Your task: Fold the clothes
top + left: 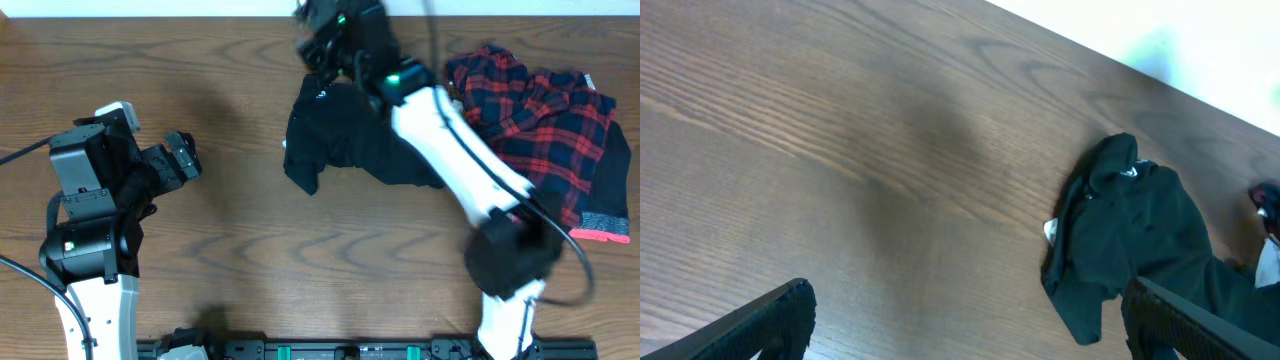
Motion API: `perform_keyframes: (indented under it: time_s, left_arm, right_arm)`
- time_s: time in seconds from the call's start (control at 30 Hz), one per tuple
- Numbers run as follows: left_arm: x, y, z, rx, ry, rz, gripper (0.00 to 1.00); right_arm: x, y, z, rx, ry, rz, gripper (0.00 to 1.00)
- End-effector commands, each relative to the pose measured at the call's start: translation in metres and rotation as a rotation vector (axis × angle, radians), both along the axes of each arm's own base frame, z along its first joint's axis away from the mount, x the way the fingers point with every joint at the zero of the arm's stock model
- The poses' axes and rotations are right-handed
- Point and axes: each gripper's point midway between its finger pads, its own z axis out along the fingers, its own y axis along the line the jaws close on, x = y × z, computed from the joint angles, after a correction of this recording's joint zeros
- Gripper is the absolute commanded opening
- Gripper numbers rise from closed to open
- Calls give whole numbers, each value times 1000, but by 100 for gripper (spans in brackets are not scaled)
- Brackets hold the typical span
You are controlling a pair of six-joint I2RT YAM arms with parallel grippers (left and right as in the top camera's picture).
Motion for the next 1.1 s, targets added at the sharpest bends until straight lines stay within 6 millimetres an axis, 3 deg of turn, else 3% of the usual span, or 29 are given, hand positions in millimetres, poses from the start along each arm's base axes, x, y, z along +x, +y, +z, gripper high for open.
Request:
perform_keyframes:
  time_s: [0.0, 0.17, 0.33, 0.43, 0.53, 0.8, 0.83, 0.87, 0.97, 1.07]
  left_arm:
    - [2, -1, 9, -15, -19, 1, 98]
    - [2, -1, 9, -15, -19, 1, 98]
    - [2, -1, 9, -15, -19, 1, 98]
    - [2, -1, 9, -15, -18, 1, 98]
    - [2, -1, 9, -15, -18, 1, 98]
    - [2, -1, 9, -15, -18, 1, 98]
    - [2, -1, 9, -15, -18, 1, 98]
    - [2, -1, 9, -15, -18, 1, 98]
    - [2, -1, 9, -15, -18, 1, 98]
    - [2, -1, 9, -15, -18, 1, 98]
  right_arm:
    - [5, 0, -83, -72, 127, -3, 73]
    - [25, -9, -135, -98, 155, -85, 82]
    - [29, -10, -164, -101, 177, -92, 91]
    - [29, -10, -171, -106, 185, -92, 91]
    - [28, -9, -173, -103, 191, -84, 80]
    - [21, 1, -177, -54, 237, -48, 38]
    - [21, 1, -177, -54, 237, -48, 27]
    - [21, 1, -177, -53, 238, -47, 2]
    - [20, 4, -173, -33, 243, -39, 1]
    - [19, 13, -146, 11, 219, 1, 1]
